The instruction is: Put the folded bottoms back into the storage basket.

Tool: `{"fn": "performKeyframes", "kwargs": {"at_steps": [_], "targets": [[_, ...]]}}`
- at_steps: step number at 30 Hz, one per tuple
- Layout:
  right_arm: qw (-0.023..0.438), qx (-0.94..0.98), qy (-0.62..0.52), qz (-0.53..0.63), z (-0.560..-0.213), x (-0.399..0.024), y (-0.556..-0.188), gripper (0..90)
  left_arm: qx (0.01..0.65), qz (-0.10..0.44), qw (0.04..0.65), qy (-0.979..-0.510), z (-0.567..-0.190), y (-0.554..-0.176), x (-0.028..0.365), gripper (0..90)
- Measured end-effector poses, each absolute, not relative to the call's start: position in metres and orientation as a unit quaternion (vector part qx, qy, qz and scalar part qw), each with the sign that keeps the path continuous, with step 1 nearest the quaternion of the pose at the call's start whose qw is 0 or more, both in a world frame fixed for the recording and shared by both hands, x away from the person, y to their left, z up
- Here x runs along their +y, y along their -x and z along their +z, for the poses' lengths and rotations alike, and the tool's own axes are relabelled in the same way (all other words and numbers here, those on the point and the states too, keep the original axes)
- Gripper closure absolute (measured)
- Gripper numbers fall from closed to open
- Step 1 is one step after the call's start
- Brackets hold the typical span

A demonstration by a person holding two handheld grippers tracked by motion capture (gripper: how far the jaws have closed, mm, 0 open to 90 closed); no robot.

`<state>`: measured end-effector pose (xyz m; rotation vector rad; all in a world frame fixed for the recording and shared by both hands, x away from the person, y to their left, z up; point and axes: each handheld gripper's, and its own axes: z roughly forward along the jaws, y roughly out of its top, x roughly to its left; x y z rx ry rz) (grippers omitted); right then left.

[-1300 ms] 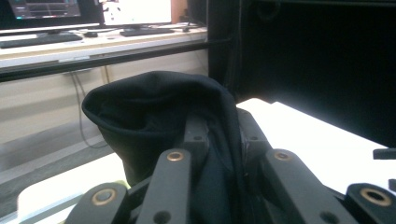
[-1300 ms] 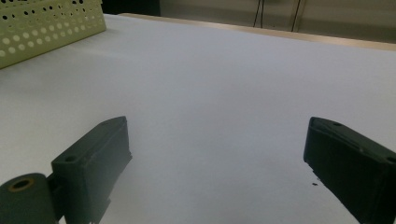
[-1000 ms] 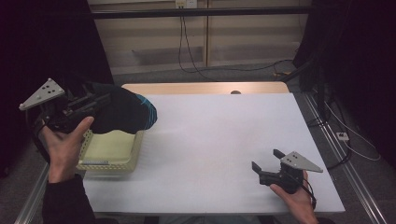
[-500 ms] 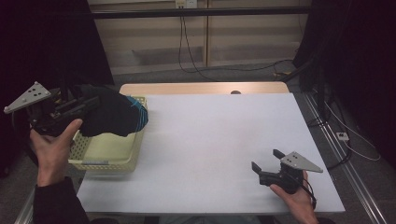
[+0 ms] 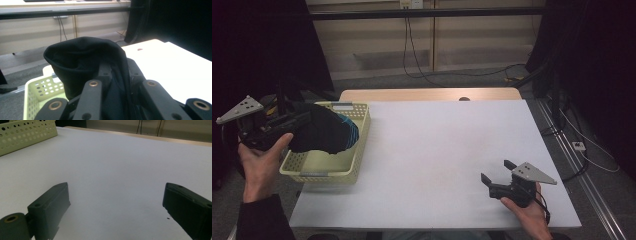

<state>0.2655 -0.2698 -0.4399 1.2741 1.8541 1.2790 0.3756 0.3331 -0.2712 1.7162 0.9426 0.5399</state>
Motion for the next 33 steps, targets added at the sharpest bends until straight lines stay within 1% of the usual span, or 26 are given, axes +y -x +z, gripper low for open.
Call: {"fn": "performKeyframes", "kwargs": {"at_steps": [6, 15, 23, 26, 30, 33], "targets": [[0.272, 0.690, -0.474, 0.474, -0.440, -0.269, -0.266, 7.2, 0.408, 0.216, 0.514, -0.723, -0.283, -0.380, 0.342, 77.8], [0.271, 0.691, -0.473, 0.474, -0.440, -0.269, -0.266, 7.2, 0.400, 0.192, 0.519, -0.731, -0.302, -0.388, 0.349, 77.8], [0.270, 0.691, -0.473, 0.475, -0.440, -0.269, -0.266, 7.2, 0.423, 0.191, 0.478, -0.745, -0.314, -0.399, 0.350, 77.6], [0.270, 0.692, -0.473, 0.474, -0.440, -0.269, -0.266, 7.2, 0.427, 0.188, 0.475, -0.746, -0.317, -0.401, 0.353, 77.6], [0.270, 0.691, -0.473, 0.475, -0.440, -0.269, -0.266, 7.2, 0.435, 0.186, 0.456, -0.754, -0.324, -0.405, 0.354, 77.5], [0.270, 0.691, -0.473, 0.475, -0.440, -0.269, -0.266, 7.2, 0.427, 0.174, 0.458, -0.760, -0.327, -0.407, 0.352, 77.5]]}}
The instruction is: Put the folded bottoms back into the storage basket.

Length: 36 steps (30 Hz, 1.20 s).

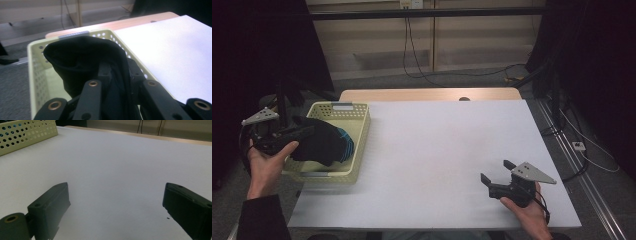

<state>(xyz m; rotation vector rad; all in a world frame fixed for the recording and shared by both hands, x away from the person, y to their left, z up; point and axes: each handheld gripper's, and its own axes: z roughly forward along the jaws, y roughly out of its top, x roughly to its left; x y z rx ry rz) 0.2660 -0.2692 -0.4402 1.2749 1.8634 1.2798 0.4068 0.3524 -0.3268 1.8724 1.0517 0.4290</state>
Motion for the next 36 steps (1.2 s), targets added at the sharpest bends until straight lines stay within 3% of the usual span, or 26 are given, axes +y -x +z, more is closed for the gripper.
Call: {"fn": "performKeyframes", "kwargs": {"at_steps": [12, 22, 30, 36], "targets": [[0.269, 0.692, -0.474, 0.474, -0.440, -0.269, -0.267, 7.2, 0.355, 0.165, 0.480, -0.785, -0.320, -0.421, 0.314, 77.0], [0.268, 0.692, -0.474, 0.474, -0.441, -0.269, -0.267, 7.2, 0.414, 0.134, 0.460, -0.774, -0.343, -0.449, 0.329, 76.6], [0.268, 0.692, -0.474, 0.473, -0.441, -0.269, -0.267, 7.2, 0.481, 0.158, 0.384, -0.772, -0.350, -0.458, 0.341, 75.6], [0.267, 0.692, -0.475, 0.473, -0.441, -0.269, -0.268, 7.2, 0.474, 0.150, 0.386, -0.777, -0.357, -0.470, 0.344, 75.7]]}}
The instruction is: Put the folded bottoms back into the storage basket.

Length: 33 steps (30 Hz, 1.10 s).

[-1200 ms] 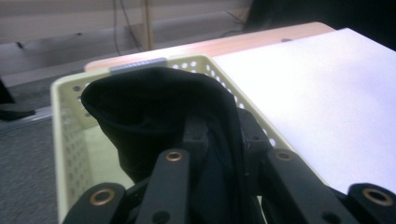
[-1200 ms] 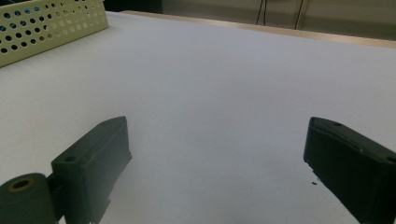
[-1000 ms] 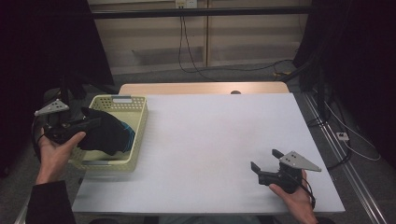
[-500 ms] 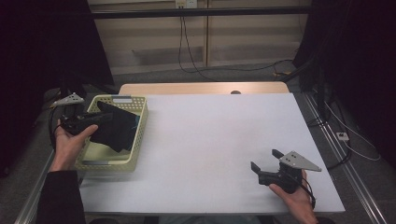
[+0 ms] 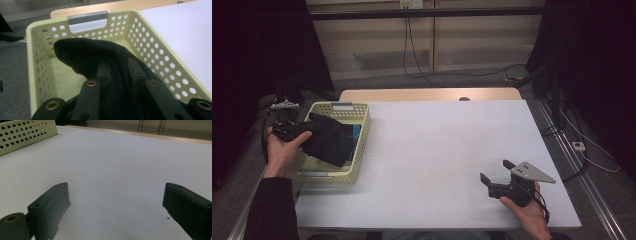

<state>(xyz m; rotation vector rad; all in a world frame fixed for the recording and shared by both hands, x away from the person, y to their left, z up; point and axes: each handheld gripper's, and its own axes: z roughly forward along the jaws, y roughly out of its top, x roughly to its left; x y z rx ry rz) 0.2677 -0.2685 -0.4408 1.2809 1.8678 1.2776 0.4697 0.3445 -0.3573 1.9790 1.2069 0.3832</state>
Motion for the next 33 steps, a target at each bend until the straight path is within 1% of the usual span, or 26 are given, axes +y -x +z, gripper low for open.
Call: {"fn": "performKeyframes", "kwargs": {"at_steps": [4, 8, 11, 16, 21, 24, 27, 29, 31, 33], "targets": [[0.266, 0.693, -0.474, 0.473, -0.441, -0.268, -0.268, 7.2, 0.462, 0.151, 0.400, -0.777, -0.361, -0.477, 0.340, 75.3], [0.266, 0.694, -0.473, 0.473, -0.441, -0.268, -0.268, 7.2, 0.457, 0.146, 0.405, -0.779, -0.365, -0.483, 0.337, 75.3], [0.265, 0.693, -0.474, 0.474, -0.441, -0.268, -0.268, 7.2, 0.456, 0.152, 0.403, -0.779, -0.368, -0.483, 0.337, 74.7], [0.266, 0.693, -0.474, 0.474, -0.441, -0.268, -0.268, 7.2, 0.493, 0.167, 0.351, -0.778, -0.375, -0.482, 0.343, 73.7], [0.267, 0.695, -0.472, 0.471, -0.442, -0.268, -0.269, 7.2, 0.506, 0.182, 0.311, -0.784, -0.376, -0.477, 0.348, 68.9], [0.269, 0.693, -0.473, 0.472, -0.441, -0.268, -0.268, 7.3, 0.514, 0.186, 0.306, -0.779, -0.377, -0.475, 0.351, 66.6], [0.271, 0.693, -0.472, 0.474, -0.441, -0.268, -0.268, 7.3, 0.522, 0.187, 0.310, -0.772, -0.377, -0.471, 0.355, 58.7], [0.270, 0.693, -0.472, 0.474, -0.441, -0.268, -0.268, 7.3, 0.526, 0.191, 0.318, -0.765, -0.376, -0.468, 0.357, 51.8], [0.270, 0.693, -0.472, 0.474, -0.441, -0.268, -0.268, 7.3, 0.529, 0.207, 0.324, -0.756, -0.373, -0.464, 0.358, 46.2], [0.270, 0.693, -0.472, 0.474, -0.441, -0.268, -0.268, 7.3, 0.535, 0.214, 0.340, -0.744, -0.369, -0.461, 0.360, 36.1]]}}
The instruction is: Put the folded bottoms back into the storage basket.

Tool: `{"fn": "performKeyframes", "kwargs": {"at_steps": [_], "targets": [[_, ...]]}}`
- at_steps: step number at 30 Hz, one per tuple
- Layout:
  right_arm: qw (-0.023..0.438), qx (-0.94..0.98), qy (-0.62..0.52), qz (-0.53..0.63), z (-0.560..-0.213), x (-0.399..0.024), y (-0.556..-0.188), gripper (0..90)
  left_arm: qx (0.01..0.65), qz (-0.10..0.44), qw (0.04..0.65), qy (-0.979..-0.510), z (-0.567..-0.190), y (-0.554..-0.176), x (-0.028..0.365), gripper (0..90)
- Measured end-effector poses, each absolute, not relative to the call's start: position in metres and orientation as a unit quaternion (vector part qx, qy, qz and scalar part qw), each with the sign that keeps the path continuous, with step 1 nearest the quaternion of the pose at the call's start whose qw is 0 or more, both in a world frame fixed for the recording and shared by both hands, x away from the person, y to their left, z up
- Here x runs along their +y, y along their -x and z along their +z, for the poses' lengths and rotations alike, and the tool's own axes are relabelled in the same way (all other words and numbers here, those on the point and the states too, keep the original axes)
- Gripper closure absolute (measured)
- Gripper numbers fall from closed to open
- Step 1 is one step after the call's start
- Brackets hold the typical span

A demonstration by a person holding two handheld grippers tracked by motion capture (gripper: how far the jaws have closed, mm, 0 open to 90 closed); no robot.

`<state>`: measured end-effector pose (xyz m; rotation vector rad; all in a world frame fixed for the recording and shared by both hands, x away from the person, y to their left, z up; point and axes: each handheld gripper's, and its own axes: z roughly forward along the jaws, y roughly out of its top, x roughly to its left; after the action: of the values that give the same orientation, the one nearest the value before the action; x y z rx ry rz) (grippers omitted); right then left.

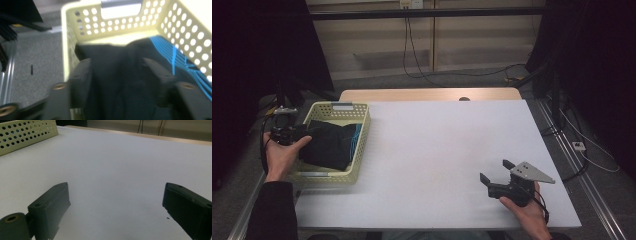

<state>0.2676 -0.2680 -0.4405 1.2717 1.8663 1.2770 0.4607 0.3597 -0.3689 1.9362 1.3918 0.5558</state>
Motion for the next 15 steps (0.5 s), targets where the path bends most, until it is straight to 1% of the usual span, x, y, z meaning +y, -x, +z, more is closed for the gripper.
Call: {"fn": "performKeyframes", "kwargs": {"at_steps": [2, 4, 5, 6, 7, 9, 11, 13, 15], "targets": [[0.271, 0.692, -0.471, 0.474, -0.441, -0.268, -0.268, 7.3, 0.534, 0.218, 0.349, -0.739, -0.365, -0.458, 0.360, 29.1], [0.270, 0.692, -0.471, 0.475, -0.440, -0.268, -0.268, 7.3, 0.534, 0.220, 0.354, -0.736, -0.361, -0.457, 0.358, 24.1], [0.270, 0.692, -0.471, 0.475, -0.440, -0.268, -0.268, 7.3, 0.534, 0.220, 0.354, -0.736, -0.360, -0.456, 0.356, 22.2], [0.270, 0.692, -0.471, 0.475, -0.440, -0.268, -0.268, 7.3, 0.531, 0.216, 0.357, -0.738, -0.359, -0.456, 0.353, 23.5], [0.270, 0.692, -0.471, 0.475, -0.440, -0.268, -0.268, 7.4, 0.524, 0.211, 0.360, -0.742, -0.358, -0.456, 0.349, 27.5], [0.270, 0.692, -0.471, 0.476, -0.440, -0.268, -0.268, 7.3, 0.515, 0.218, 0.352, -0.751, -0.359, -0.458, 0.339, 29.8], [0.269, 0.692, -0.472, 0.476, -0.440, -0.268, -0.268, 7.3, 0.503, 0.220, 0.353, -0.758, -0.361, -0.461, 0.330, 41.1], [0.270, 0.692, -0.471, 0.476, -0.440, -0.268, -0.267, 7.3, 0.503, 0.219, 0.346, -0.762, -0.365, -0.467, 0.322, 50.1], [0.269, 0.692, -0.471, 0.476, -0.440, -0.268, -0.267, 7.3, 0.499, 0.206, 0.342, -0.769, -0.370, -0.473, 0.316, 62.0]]}}
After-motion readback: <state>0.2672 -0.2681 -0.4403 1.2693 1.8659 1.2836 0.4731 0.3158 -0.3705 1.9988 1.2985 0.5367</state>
